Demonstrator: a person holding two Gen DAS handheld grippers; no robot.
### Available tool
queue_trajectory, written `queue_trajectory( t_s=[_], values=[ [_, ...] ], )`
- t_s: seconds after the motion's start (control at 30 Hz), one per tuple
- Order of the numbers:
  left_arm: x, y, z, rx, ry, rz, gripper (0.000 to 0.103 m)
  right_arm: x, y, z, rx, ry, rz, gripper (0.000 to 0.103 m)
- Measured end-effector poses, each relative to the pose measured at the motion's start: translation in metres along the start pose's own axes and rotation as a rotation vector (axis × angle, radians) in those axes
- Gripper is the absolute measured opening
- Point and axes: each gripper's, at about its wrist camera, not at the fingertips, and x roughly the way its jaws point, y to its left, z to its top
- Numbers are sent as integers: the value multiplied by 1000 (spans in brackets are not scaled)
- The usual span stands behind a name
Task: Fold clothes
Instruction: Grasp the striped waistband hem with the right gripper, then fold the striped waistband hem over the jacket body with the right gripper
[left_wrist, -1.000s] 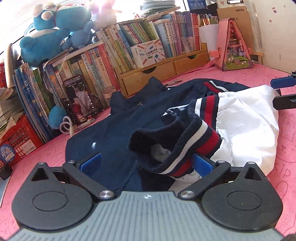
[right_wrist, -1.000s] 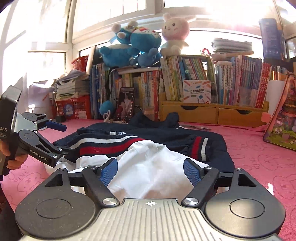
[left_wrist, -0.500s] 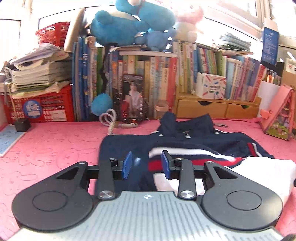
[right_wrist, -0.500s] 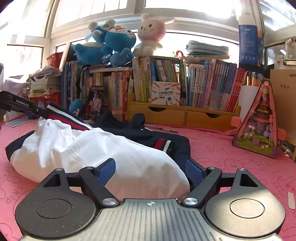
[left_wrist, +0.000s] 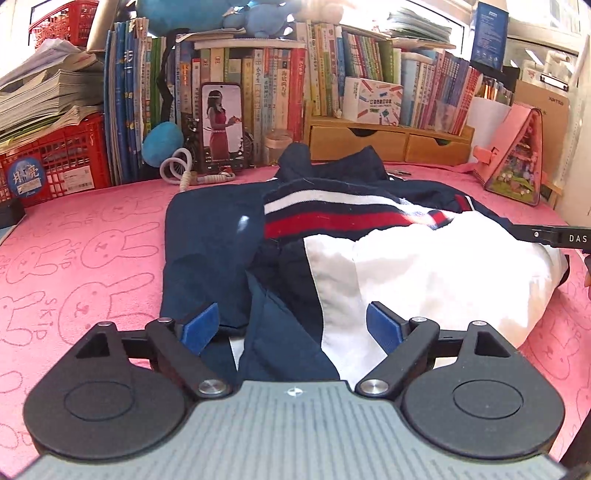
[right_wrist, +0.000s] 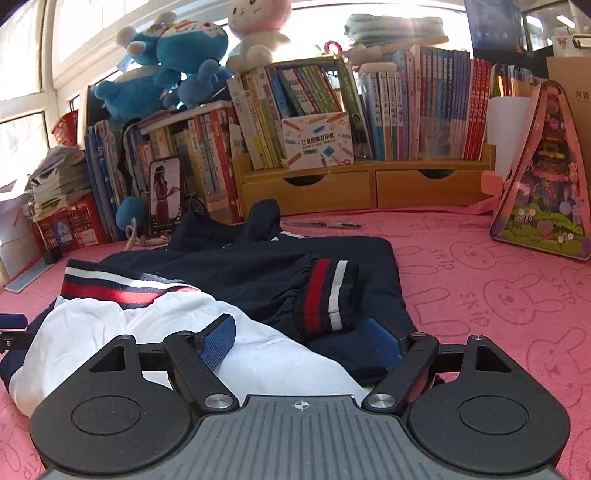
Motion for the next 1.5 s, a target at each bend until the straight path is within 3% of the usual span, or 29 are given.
queue_trajectory(
  t_s=[0.13,0.27,0.37,0.4,0.5,0.6,0.73,0.8,0.9,1.0,1.13,1.4,1.5],
  values=[
    [11,-20,-7,117,14,41,98,-7,22,-26,-159,41,-18,44],
    [18,-23,-18,125,35,42,99,-42,47,-54,-437,17,42,43],
    [22,-19,-26,89,47,31,101,-73,59,-72,-628,-9,131,52],
    [22,-15,-28,54,50,20,102,-82,52,-69,-600,-28,188,53],
    [21,-9,-30,5,44,9,103,-98,17,-44,-360,-121,354,81],
    [21,-12,-31,18,40,27,103,-84,-23,-5,-11,-209,350,87],
    [22,-12,-31,7,39,25,103,-21,-47,32,194,-85,269,88],
    [22,-12,-31,9,38,29,103,10,-37,34,193,27,237,87],
    [22,-12,-31,8,37,30,103,39,-10,25,202,173,288,85],
    [22,-12,-31,8,37,31,103,14,17,21,172,105,419,87],
    [22,-11,-31,6,36,31,103,-28,52,17,-41,37,552,95],
    [14,-11,-32,-9,14,54,101,-52,71,-11,-265,84,585,96],
    [-19,-9,-30,-44,-109,25,98,-54,76,-20,-309,95,564,97]
  ],
)
